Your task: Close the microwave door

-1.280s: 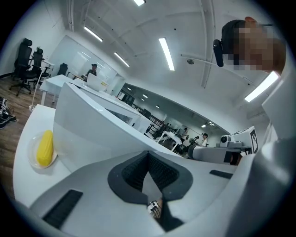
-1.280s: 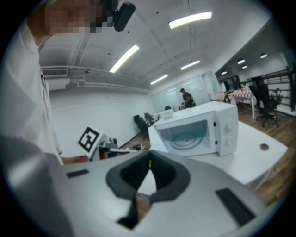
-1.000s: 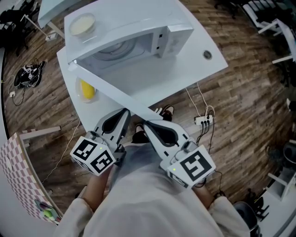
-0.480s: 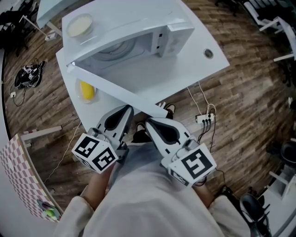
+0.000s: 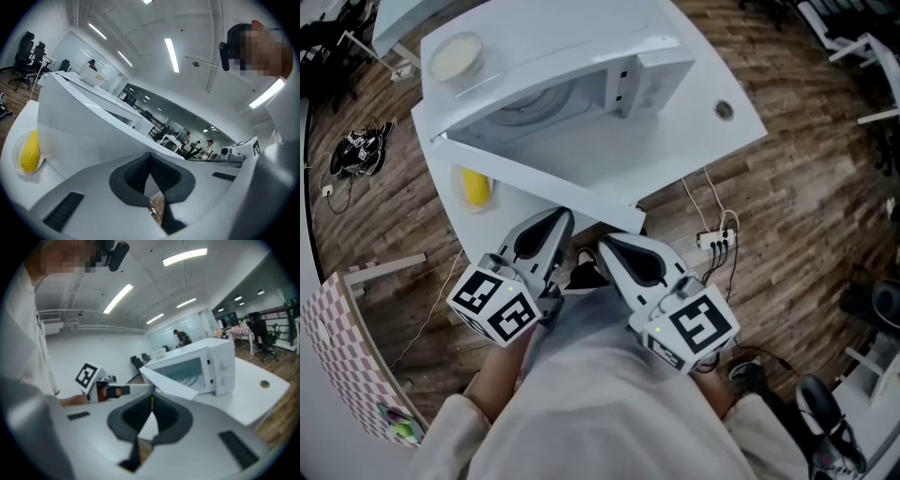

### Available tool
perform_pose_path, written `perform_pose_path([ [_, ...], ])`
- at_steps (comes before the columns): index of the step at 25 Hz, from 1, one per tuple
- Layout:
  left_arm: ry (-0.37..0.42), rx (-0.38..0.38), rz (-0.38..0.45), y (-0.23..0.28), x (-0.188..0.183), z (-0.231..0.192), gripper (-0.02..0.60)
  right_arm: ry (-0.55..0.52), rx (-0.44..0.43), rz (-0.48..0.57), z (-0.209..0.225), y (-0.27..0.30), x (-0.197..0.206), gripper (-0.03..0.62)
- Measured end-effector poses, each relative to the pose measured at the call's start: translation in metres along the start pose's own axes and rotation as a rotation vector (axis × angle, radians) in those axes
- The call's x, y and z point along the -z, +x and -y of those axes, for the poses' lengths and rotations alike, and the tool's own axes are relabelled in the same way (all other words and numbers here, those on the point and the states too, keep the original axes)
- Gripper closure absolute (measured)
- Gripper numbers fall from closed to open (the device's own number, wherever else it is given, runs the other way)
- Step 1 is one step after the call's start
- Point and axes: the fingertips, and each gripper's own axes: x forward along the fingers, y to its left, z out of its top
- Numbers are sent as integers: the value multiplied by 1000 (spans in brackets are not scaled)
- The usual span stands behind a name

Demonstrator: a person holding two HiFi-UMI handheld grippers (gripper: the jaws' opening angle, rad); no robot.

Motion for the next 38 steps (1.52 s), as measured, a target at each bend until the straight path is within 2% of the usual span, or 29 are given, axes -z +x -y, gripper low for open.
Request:
perform_pose_path([
  [6,58,-21,-24,10,-1,-3,563,3,4,-29,19,3,3,571],
  [10,22,-26,-24,19,-2,-8,563,3,1,-34,31,3,-2,571],
  [25,-8,-76,4,37,-15,-22,563,-10,-44,-42,59,20,-19,571],
  [38,-51,-81,23,52,-24,-28,562,-13,-60,-38,74,26,-33,571],
])
